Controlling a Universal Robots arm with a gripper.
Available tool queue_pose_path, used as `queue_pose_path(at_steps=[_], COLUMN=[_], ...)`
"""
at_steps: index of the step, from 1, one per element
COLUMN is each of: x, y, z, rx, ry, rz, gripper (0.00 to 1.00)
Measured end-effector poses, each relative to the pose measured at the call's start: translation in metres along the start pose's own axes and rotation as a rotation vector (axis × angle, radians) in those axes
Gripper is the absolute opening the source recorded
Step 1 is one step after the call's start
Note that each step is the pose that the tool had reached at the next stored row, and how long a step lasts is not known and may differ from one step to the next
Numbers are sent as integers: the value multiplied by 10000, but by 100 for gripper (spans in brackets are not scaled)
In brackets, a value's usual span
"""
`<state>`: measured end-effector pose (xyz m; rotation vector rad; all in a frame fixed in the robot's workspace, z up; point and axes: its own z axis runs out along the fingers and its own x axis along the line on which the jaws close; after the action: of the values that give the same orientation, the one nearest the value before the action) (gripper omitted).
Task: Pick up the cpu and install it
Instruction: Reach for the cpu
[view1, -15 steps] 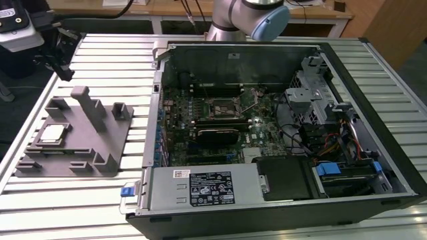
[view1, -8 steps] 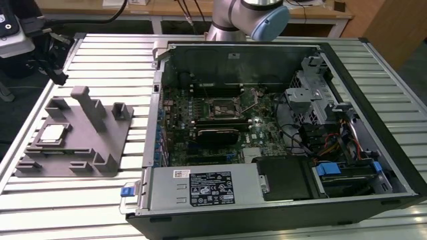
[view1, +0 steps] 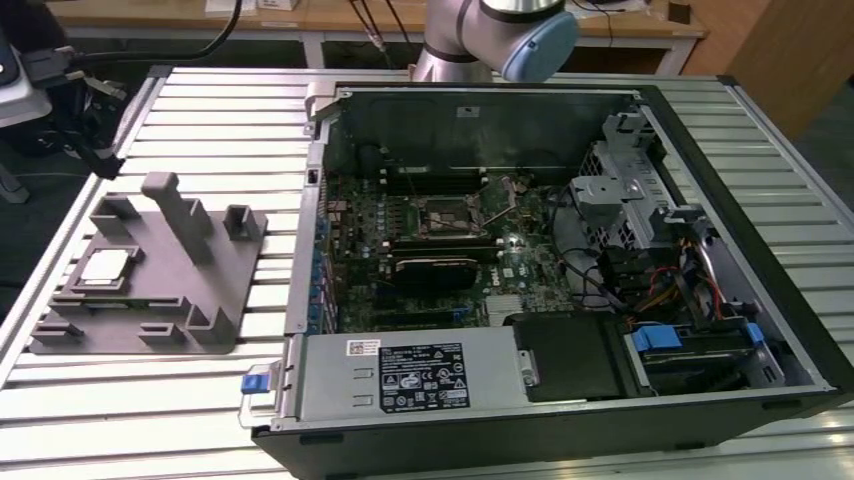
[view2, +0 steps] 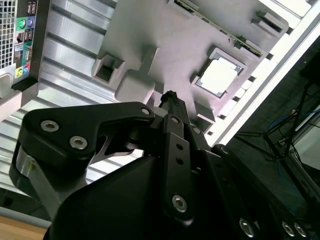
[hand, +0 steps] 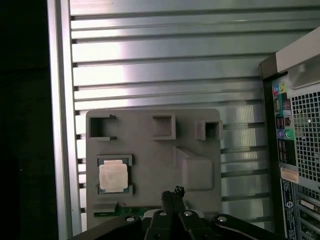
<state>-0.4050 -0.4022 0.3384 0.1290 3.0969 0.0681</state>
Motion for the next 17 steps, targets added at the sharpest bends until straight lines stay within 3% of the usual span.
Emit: queue_pose_path(at_steps=[17], x=[175], y=[-122], z=[178], rx=[-1], ry=[0], rz=[0], gripper=[11])
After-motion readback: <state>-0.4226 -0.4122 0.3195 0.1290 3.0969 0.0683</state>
